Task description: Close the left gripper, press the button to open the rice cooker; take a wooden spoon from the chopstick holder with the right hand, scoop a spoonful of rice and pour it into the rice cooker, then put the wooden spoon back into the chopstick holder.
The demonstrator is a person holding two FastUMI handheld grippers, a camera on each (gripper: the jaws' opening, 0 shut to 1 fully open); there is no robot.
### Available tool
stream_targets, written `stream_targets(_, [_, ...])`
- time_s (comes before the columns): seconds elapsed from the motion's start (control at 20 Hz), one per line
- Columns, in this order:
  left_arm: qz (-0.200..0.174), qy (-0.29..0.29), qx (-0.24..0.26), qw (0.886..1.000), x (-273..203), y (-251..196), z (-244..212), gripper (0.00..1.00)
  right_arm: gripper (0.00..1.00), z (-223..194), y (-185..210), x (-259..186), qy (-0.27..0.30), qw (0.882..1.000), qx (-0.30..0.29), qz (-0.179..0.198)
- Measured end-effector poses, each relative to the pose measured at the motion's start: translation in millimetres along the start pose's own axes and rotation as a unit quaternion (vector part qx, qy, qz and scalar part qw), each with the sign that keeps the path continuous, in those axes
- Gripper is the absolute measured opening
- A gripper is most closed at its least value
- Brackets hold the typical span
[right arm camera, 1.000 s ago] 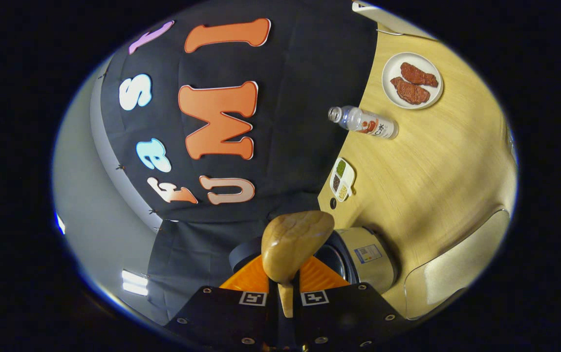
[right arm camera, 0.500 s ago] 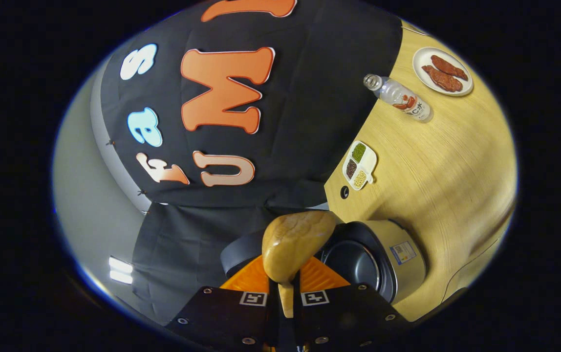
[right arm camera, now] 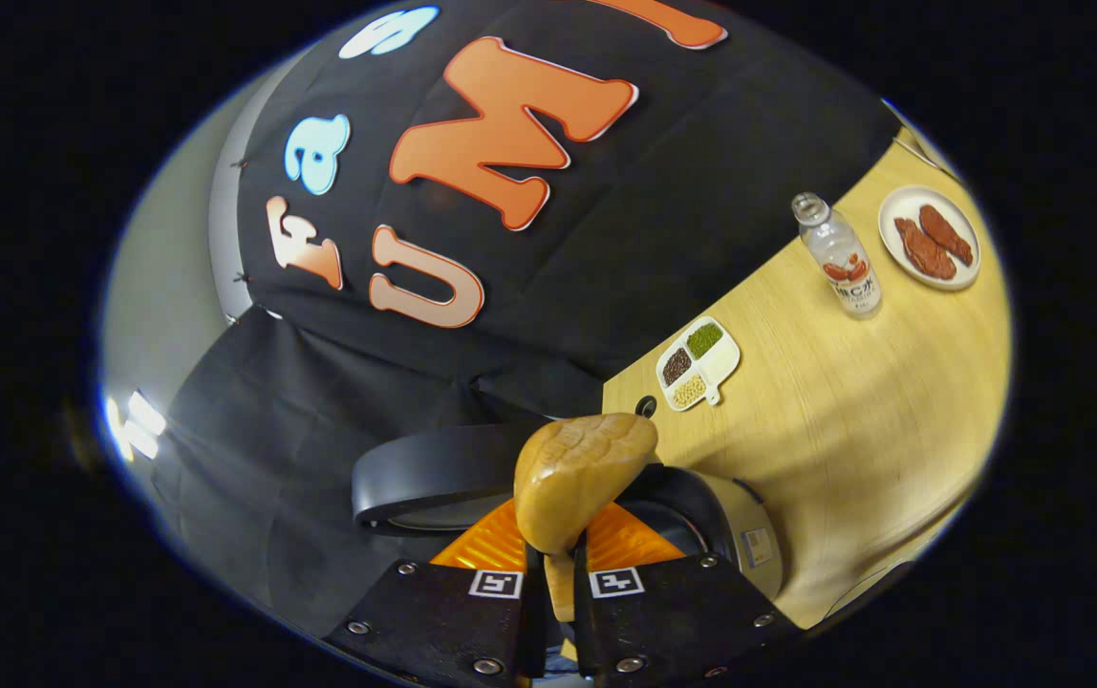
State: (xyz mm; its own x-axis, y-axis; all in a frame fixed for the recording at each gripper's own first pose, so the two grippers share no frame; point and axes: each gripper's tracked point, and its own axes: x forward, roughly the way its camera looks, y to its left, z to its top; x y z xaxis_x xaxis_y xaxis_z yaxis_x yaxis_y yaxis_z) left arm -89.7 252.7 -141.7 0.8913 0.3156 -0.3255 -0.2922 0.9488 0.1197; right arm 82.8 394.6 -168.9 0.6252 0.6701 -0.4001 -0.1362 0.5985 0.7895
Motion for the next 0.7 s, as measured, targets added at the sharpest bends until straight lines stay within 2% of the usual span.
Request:
stream_targets(0.25, [-0.005, 0.011, 0.005, 1.000, 2, 1, -10, 1.00, 0.11, -10, 6, 12, -0.006, 0.994, -0.112, -0.013])
stream_targets(0.3, [-0.004, 0.013, 0.004, 1.000, 2, 3, -11, 0.94, 0.11, -12, 8, 15, -0.009, 0.991, -0.130, -0.017])
stream_targets(0.35, [-0.004, 0.014, 0.003, 1.000, 2, 4, -13, 0.94, 0.11, -14, 6, 18, -0.010, 0.989, -0.144, -0.022])
stream_targets(0.45, [-0.001, 0.019, 0.000, 1.000, 4, 7, -16, 0.94, 0.11, -25, 3, 20, 0.000, 0.987, -0.156, -0.026])
stream_targets(0.5, [0.000, 0.020, -0.002, 1.000, 2, 9, -17, 1.00, 0.11, -28, 5, 20, 0.003, 0.987, -0.159, -0.025])
stream_targets(0.7, [0.004, 0.024, -0.004, 1.000, 1, 13, -20, 1.00, 0.11, -27, 14, 20, -0.009, 0.982, -0.188, -0.025])
